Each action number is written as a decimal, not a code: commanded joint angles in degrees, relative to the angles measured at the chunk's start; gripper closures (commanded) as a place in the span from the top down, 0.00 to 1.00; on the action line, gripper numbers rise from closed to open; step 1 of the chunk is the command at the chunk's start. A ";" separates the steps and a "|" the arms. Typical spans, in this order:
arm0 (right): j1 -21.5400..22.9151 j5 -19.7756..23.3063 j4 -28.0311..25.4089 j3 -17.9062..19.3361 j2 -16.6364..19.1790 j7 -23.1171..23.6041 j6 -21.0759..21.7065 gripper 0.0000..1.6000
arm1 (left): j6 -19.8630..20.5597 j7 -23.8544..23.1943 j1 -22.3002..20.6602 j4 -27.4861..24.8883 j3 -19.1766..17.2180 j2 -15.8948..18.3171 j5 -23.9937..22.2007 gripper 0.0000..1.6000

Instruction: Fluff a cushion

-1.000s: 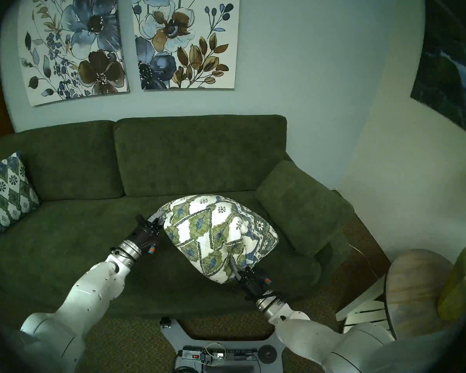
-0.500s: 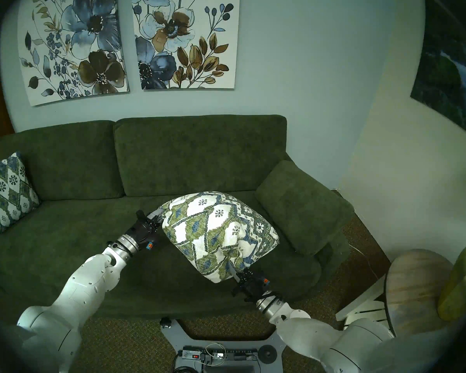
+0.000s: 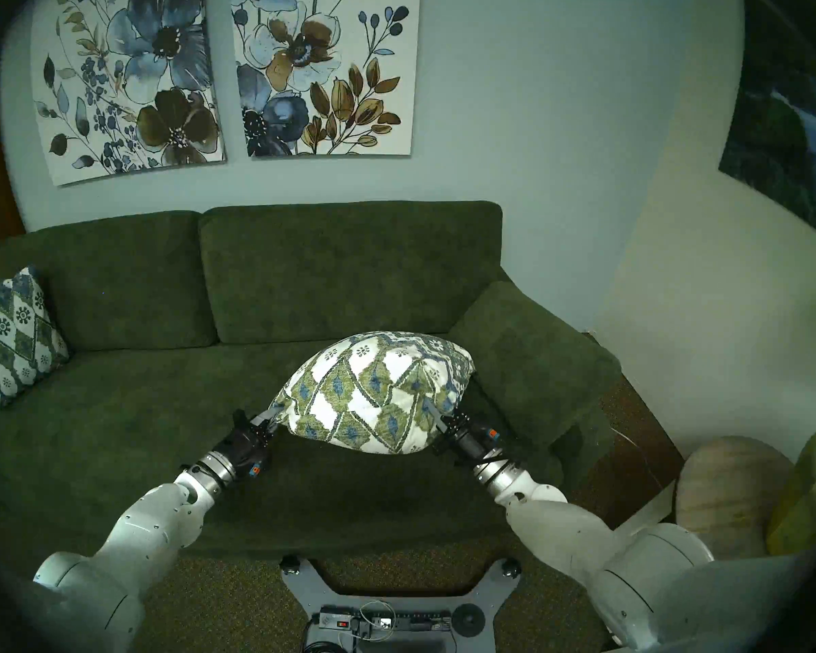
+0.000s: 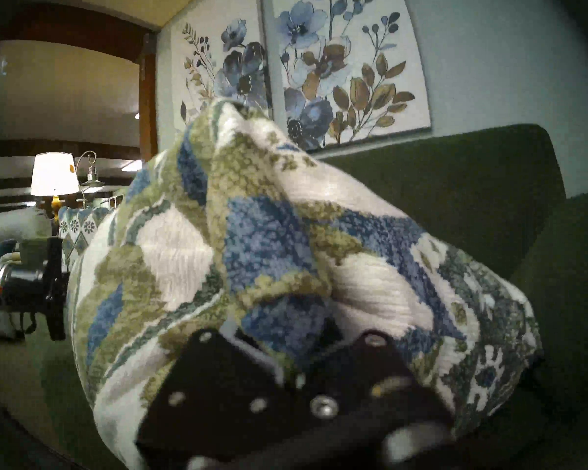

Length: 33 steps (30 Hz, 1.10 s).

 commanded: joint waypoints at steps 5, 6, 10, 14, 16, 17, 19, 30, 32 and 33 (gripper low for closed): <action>8.05 -2.30 -6.74 2.29 1.58 -1.48 -0.45 0.00 | -1.08 1.02 1.93 3.83 -0.93 -2.19 -1.82 0.00; 8.87 -2.85 -6.06 2.01 1.52 -1.53 -0.45 0.00 | -1.26 1.20 2.00 4.17 -1.08 -2.34 -2.01 0.00; 10.08 -5.54 -2.46 0.79 0.82 -1.94 -0.45 0.00 | -2.32 2.16 2.04 5.72 -1.88 -2.65 -2.99 0.00; 9.75 -7.47 1.04 0.48 0.31 -2.90 -0.45 0.00 | -3.66 2.99 1.81 7.47 -2.72 -2.80 -3.88 0.00; 9.58 -7.88 2.77 0.68 0.40 -3.38 -0.45 0.00 | -4.29 3.28 1.70 8.23 -3.04 -2.88 -4.20 0.00; 9.66 -8.11 3.75 0.86 0.38 -3.80 -0.45 0.00 | -4.72 3.44 1.62 8.66 -3.20 -2.95 -4.39 0.00; 9.92 -8.00 5.40 1.53 0.75 -4.50 0.19 0.00 | -5.31 3.60 1.56 9.33 -3.36 -3.07 -4.55 0.00; 11.34 -9.07 12.75 1.81 1.71 -7.09 4.19 0.00 | -8.41 4.03 0.64 11.34 -3.54 -3.89 -4.61 0.00; 10.67 -9.65 14.15 1.34 1.16 -7.57 4.68 0.00 | -9.09 4.14 0.44 11.76 -3.59 -4.00 -4.60 0.00; 10.01 -9.94 14.83 1.09 0.78 -7.82 4.76 0.00 | -9.40 4.22 0.37 11.96 -3.62 -4.03 -4.61 0.00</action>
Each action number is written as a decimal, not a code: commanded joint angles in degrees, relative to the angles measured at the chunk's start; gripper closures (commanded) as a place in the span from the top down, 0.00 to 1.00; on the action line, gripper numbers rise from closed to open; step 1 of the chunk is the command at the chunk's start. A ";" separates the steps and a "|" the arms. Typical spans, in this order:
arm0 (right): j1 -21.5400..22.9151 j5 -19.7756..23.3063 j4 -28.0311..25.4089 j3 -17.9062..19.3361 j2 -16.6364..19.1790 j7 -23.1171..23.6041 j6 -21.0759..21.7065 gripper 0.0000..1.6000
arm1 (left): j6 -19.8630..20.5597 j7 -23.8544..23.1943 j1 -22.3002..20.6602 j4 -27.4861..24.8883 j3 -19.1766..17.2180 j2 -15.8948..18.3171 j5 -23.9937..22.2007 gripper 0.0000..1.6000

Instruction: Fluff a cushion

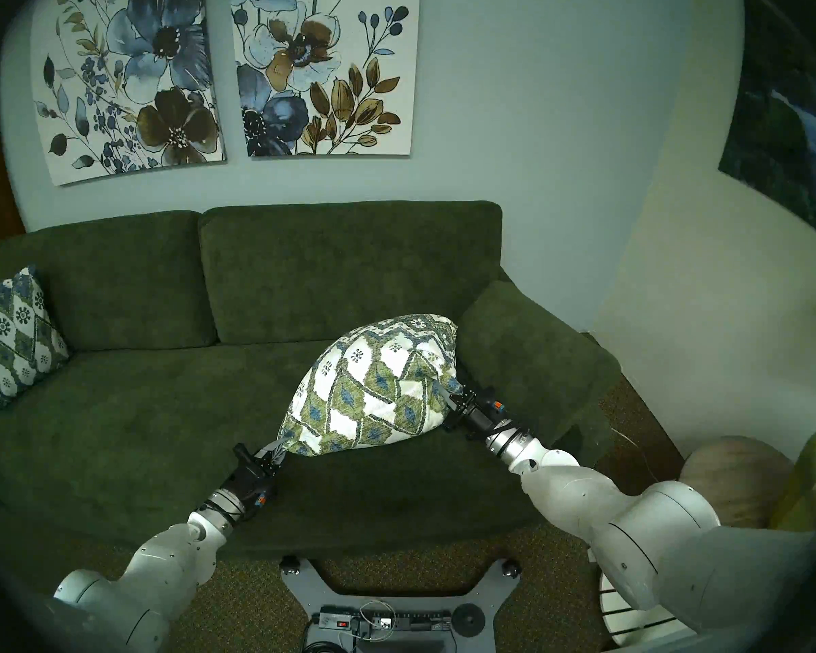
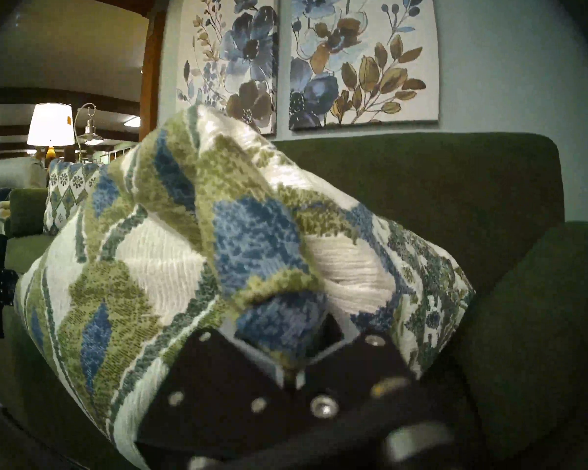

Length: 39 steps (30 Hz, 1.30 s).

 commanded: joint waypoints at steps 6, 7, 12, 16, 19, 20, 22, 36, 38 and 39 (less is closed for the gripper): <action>-2.89 -0.39 4.37 0.38 -0.38 -5.56 0.69 0.00 | -2.03 0.94 -0.64 3.74 -1.64 1.25 -1.26 0.00; -3.63 -0.11 4.52 0.68 -0.27 -5.95 0.18 0.00 | -2.27 0.99 -0.64 3.99 -1.67 1.23 -1.24 0.00; -6.97 0.26 5.07 1.36 0.76 -7.17 -2.53 0.00 | -3.45 1.19 -0.85 5.37 -1.87 1.13 -1.27 0.00; -9.53 0.70 5.32 2.05 1.98 -7.68 -3.48 0.00 | -4.13 1.08 -1.11 6.20 -1.78 0.67 -1.08 0.00; -10.74 0.96 5.42 2.60 2.51 -7.83 -3.48 0.00 | -4.49 0.92 -1.49 6.62 -1.63 0.05 -0.90 0.00; -10.98 0.92 5.45 2.66 2.58 -7.83 -3.48 0.20 | -4.56 0.88 -1.70 6.74 -1.62 -0.17 -0.86 0.00; -11.26 0.76 5.51 2.76 2.46 -7.85 -3.48 0.45 | -4.69 0.83 -2.33 7.10 -1.63 -0.60 -0.79 0.00; -9.82 -0.04 -4.98 1.99 -1.87 -1.62 -3.48 1.00 | -4.86 1.47 -4.26 8.02 -1.15 -2.58 -0.05 0.00; -11.11 -0.42 -6.76 1.12 -4.17 -0.11 -3.48 1.00 | -4.82 1.35 -4.26 7.95 -1.02 -2.82 0.06 0.00; -12.13 -0.64 -8.03 0.61 -5.38 0.88 -3.48 1.00 | -4.78 1.31 -4.28 7.92 -0.94 -2.97 0.12 0.00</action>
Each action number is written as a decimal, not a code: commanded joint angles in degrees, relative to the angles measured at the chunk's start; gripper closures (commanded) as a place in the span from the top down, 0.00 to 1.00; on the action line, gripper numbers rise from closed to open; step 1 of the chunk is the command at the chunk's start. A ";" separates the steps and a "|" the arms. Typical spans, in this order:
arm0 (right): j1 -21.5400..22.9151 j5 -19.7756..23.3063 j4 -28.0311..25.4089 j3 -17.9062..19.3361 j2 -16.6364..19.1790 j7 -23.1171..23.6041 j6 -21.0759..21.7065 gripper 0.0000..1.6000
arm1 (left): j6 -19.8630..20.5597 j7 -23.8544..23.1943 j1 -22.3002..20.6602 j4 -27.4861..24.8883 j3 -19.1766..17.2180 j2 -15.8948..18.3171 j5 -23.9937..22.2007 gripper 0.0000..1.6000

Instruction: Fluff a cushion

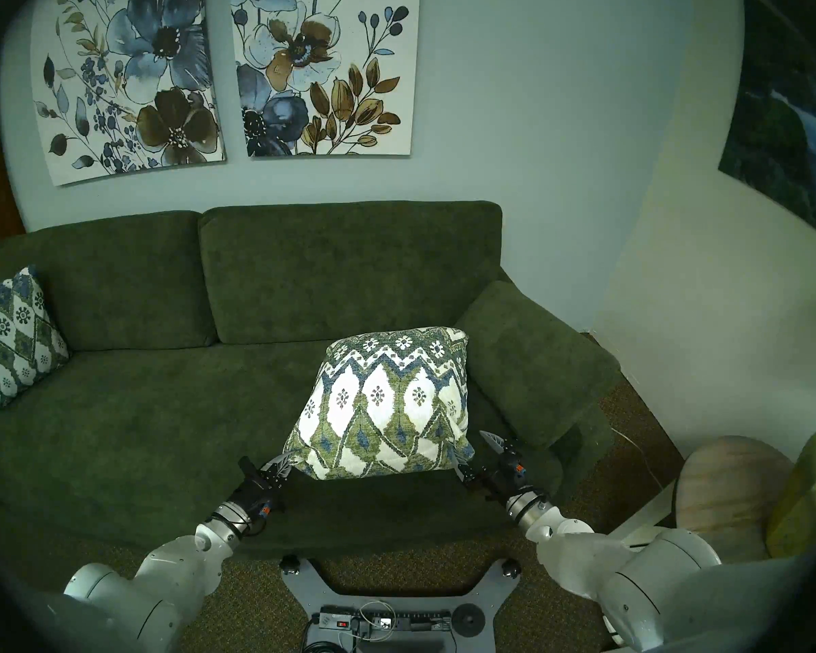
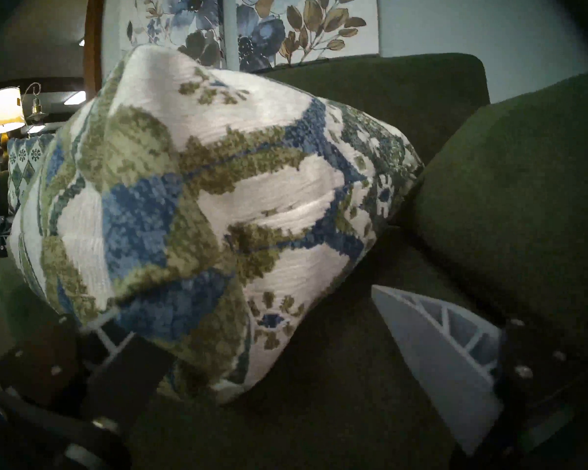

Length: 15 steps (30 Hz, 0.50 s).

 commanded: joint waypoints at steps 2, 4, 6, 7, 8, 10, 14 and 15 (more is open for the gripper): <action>-1.79 -1.15 -6.77 -2.87 -5.97 5.86 0.05 1.00 | 0.06 0.68 -1.37 -0.79 -0.14 -0.82 -0.18 0.00; -2.18 -1.12 -8.81 -3.11 -7.27 6.78 0.05 1.00 | 0.19 0.69 -1.37 -0.92 -0.04 -1.08 -0.12 0.00; -1.79 -0.97 -10.46 -3.13 -7.68 7.52 0.05 1.00 | 0.40 0.69 -1.35 -0.98 0.00 -1.25 -0.10 0.00; -1.58 -0.88 -11.29 -3.14 -7.46 7.85 0.05 1.00 | 0.53 0.69 -1.35 -0.99 0.00 -1.33 -0.11 0.00; -1.27 -0.81 -12.50 -2.97 -6.77 8.01 0.05 1.00 | 0.63 0.70 -1.36 -1.01 0.00 -1.39 -0.11 0.00; -0.68 -0.40 -13.40 -2.48 -5.89 8.43 0.05 1.00 | 0.86 0.73 -1.41 -1.04 -0.02 -1.50 -0.14 0.00; 0.33 0.08 -16.11 -1.39 -3.83 8.90 0.05 1.00 | 1.30 0.70 -1.51 -1.05 -0.02 -1.75 -0.16 0.00; 0.22 0.20 -18.01 -1.07 -3.22 9.04 0.05 1.00 | 1.39 0.69 -1.57 -1.07 0.00 -1.84 -0.17 0.00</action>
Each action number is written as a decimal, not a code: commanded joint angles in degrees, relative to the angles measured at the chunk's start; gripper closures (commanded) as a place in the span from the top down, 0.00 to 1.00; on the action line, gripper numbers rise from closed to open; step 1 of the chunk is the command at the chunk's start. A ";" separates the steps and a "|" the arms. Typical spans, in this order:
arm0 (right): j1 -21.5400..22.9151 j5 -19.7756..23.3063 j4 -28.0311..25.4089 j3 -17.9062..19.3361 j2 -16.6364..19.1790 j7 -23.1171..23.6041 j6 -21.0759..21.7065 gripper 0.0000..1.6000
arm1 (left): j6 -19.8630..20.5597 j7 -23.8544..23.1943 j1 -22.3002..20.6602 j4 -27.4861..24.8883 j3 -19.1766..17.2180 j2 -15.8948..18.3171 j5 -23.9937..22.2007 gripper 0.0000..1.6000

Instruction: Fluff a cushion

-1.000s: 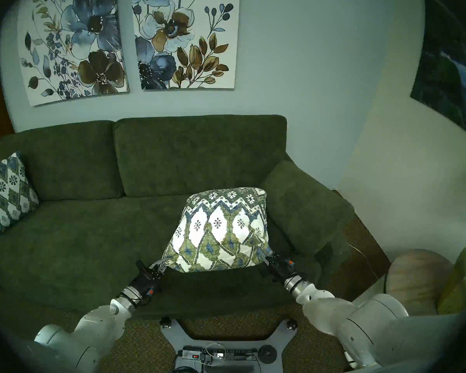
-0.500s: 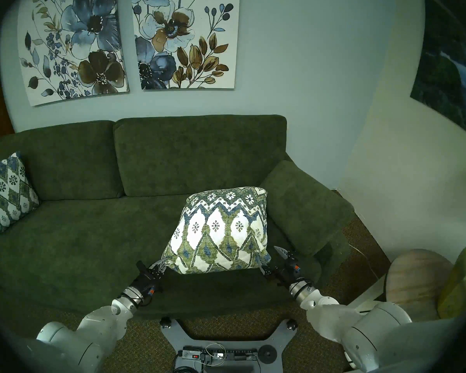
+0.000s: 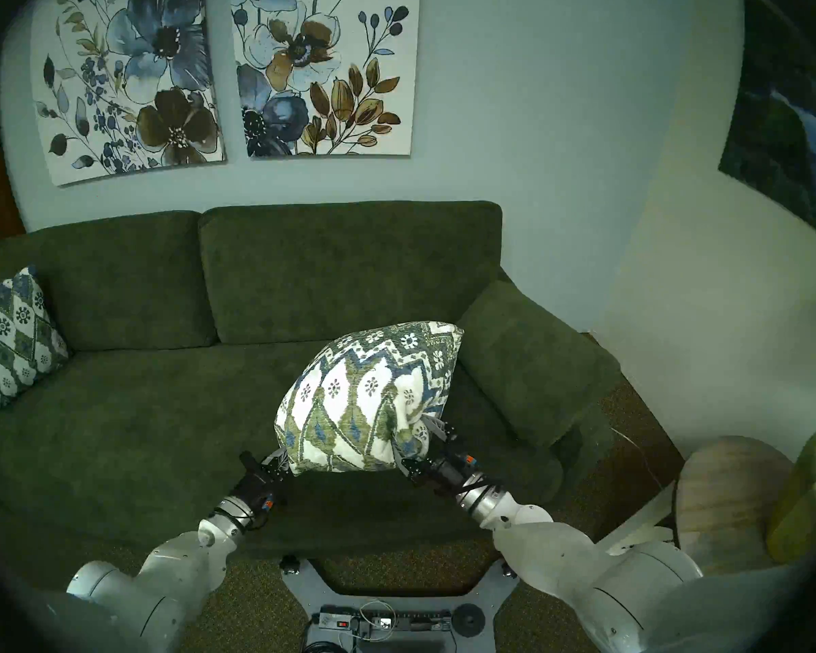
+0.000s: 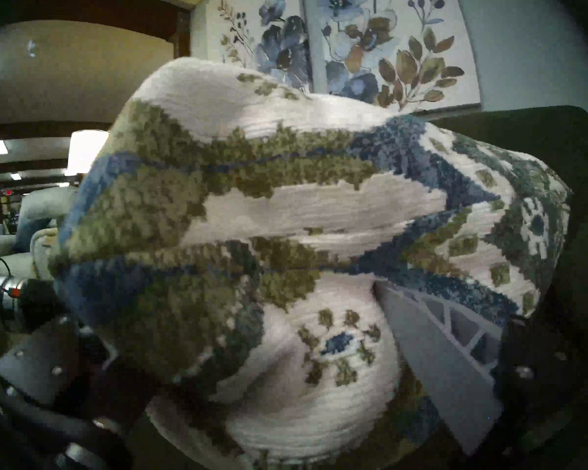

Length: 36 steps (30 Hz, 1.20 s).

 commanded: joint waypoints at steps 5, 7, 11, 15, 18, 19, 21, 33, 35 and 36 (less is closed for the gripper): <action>2.93 1.11 -9.79 3.36 3.51 2.17 0.08 1.00 | -0.08 0.32 -1.31 -1.01 0.37 -1.31 0.15 0.00; 2.93 1.44 -11.48 4.29 4.43 2.16 0.08 1.00 | -0.06 0.32 -1.41 -1.08 0.46 -1.43 0.16 0.00; 2.39 2.05 -13.82 5.52 5.37 2.46 0.08 1.00 | -0.02 0.24 -1.68 -1.16 0.67 -1.67 0.17 0.00; 1.32 2.30 -16.37 5.94 5.80 2.75 0.08 1.00 | -0.01 0.22 -1.92 -1.30 0.87 -1.85 0.18 0.00; 0.70 2.82 -19.11 6.78 6.32 3.06 0.08 1.00 | 0.03 0.21 -2.30 -1.50 1.22 -2.16 0.21 0.00; 0.82 2.93 -19.58 6.96 6.36 3.10 0.08 1.00 | 0.05 0.19 -2.38 -1.52 1.30 -2.22 0.22 0.00; 1.07 3.12 -21.05 7.25 6.34 3.21 0.08 1.00 | 0.10 0.14 -2.55 -1.55 1.45 -2.35 0.24 0.00; 3.20 4.87 -29.21 10.02 7.02 3.21 0.08 1.00 | 0.26 0.05 -3.68 -1.96 2.38 -3.06 0.53 0.00; 3.83 5.16 -30.15 10.81 7.51 3.10 0.08 1.00 | 0.30 0.01 -3.86 -1.96 2.50 -3.06 0.62 0.00; 3.96 5.37 -31.42 11.27 7.75 3.06 0.08 1.00 | 0.33 -0.03 -3.95 -1.94 2.60 -3.06 0.70 0.00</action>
